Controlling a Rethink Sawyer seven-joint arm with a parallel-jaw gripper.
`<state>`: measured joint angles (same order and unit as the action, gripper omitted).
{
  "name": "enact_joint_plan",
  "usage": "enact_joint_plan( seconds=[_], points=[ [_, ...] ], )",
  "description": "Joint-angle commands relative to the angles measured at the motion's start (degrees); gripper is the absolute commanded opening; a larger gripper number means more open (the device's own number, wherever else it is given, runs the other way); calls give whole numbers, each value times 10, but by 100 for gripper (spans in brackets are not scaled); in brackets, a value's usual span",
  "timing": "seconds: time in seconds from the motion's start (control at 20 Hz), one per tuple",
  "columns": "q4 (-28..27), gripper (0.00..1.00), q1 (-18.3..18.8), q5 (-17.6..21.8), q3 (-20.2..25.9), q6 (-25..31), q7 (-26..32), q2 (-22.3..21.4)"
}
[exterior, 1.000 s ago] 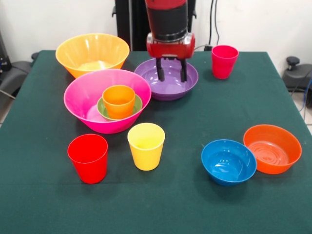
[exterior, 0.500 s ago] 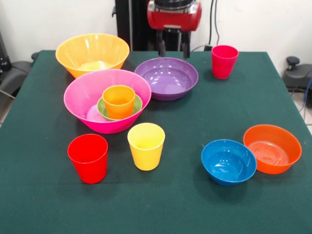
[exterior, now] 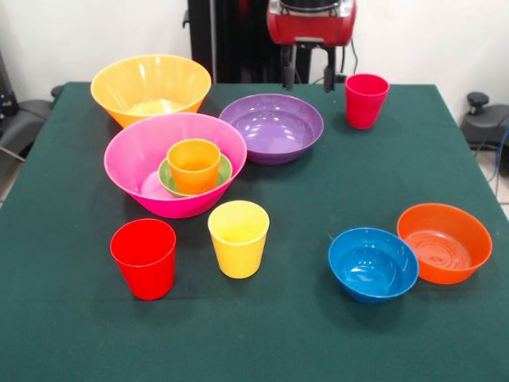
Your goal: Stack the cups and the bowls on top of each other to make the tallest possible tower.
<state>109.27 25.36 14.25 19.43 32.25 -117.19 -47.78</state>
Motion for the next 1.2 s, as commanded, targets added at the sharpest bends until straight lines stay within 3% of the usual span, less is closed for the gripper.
enact_joint_plan(
  seconds=[0.05,0.4,1.2],
  points=[
    [-42,100,-25,20,-14,-61,-53,87],
    [-55,100,-34,41,-42,-130,-49,139],
    [-62,100,-53,28,-73,-170,-30,154]
  ],
)
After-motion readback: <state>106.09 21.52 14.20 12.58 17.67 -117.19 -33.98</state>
